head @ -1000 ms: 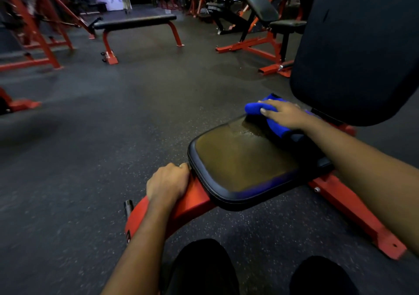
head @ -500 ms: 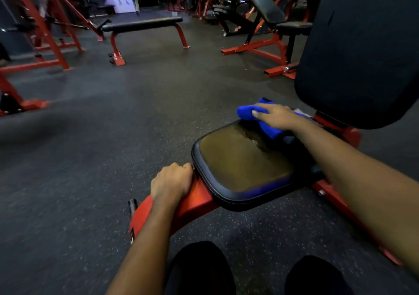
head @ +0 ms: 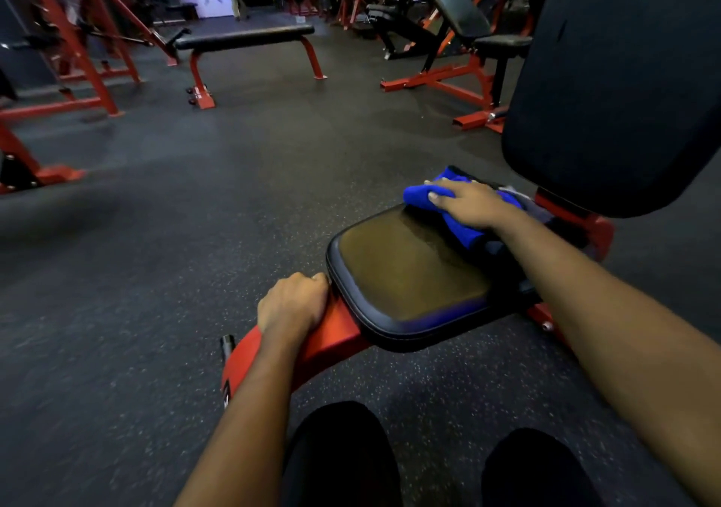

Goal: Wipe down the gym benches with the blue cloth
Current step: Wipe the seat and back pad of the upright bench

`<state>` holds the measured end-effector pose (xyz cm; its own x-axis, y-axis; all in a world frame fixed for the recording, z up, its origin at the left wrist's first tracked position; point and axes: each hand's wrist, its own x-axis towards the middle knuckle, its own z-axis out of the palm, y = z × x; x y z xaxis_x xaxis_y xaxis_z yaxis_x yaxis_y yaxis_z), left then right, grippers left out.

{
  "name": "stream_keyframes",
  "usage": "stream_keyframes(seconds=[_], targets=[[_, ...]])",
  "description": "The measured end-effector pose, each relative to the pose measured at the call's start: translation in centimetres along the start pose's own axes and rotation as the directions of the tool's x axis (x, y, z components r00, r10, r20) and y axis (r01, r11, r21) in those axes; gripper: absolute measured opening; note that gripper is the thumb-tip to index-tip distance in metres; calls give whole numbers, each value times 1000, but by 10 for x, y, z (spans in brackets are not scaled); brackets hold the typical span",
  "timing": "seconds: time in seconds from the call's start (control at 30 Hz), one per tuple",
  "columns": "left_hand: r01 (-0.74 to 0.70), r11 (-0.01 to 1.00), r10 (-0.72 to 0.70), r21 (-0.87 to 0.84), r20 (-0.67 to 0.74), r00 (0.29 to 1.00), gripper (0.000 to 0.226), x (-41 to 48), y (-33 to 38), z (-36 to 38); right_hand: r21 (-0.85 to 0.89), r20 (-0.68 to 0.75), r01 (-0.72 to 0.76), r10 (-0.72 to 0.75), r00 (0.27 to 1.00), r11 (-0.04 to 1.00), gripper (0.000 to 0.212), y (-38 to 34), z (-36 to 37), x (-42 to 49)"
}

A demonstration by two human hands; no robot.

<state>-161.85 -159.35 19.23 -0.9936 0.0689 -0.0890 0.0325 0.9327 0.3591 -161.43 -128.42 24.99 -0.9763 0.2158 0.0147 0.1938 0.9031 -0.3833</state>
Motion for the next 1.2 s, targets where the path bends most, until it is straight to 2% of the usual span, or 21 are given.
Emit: stream_keyframes(seconds=[0.1,0.17,0.23,0.3,0.37,0.43,0.47,0.53,0.6,0.7,0.77,0.83,0.9,0.97,1.03,1.1,1.2], targets=[[4,1000,-4,1,6,1000,53,-2,1,-1,87,63,147,-153,986,985,48,-21,19,-20],[6,1000,-6,-1,0,1000,54,-2,0,-1,138,102,304,-319,942,943,45,-28,19,-50],[14,1000,-14,3,0,1000,53,-3,-1,-1,212,120,366,-396,910,906,40,-21,9,-76],[16,1000,-16,5,0,1000,54,-1,0,0,242,20,272,-285,958,931,34,-1,-4,-77],[16,1000,-16,8,-1,1000,53,-1,1,0,129,-86,89,-78,993,988,40,11,-11,-55],[15,1000,-15,9,1,1000,53,0,2,0,-54,-40,-49,47,998,997,49,-1,-7,-35],[12,1000,-12,7,3,1000,52,0,2,0,-114,-12,-40,38,999,993,51,-13,0,-28],[1,1000,-1,1,13,1000,51,-1,2,-2,-130,22,71,-68,997,989,51,-40,16,-30],[-2,1000,2,3,28,1000,51,-4,1,-3,-66,56,215,-211,976,974,47,-65,29,-54],[-7,1000,7,2,48,999,51,-7,-1,-6,10,41,424,-424,905,906,44,-80,40,-111],[-24,1000,24,-2,56,998,51,-8,-2,-9,74,25,475,-478,878,877,46,-69,36,-139],[-48,999,49,-8,80,996,50,-7,-3,-11,82,4,369,-371,929,926,44,-41,25,-144],[-83,996,84,-10,122,989,49,-4,-5,-11,18,-58,123,-122,991,992,47,-7,12,-126],[-111,994,111,-10,147,983,49,0,-8,-10,-79,-103,-152,143,984,985,53,16,-3,-90],[-125,992,124,-5,125,984,48,2,-8,-8,-113,-83,-305,297,951,946,58,16,-14,-52],[-123,992,123,-4,87,989,47,1,-7,-6,-118,-40,-322,320,947,939,58,-5,-11,-19],[-116,993,117,-11,57,992,47,-1,-6,-5,-149,6,-130,132,991,980,50,-64,14,-1]])
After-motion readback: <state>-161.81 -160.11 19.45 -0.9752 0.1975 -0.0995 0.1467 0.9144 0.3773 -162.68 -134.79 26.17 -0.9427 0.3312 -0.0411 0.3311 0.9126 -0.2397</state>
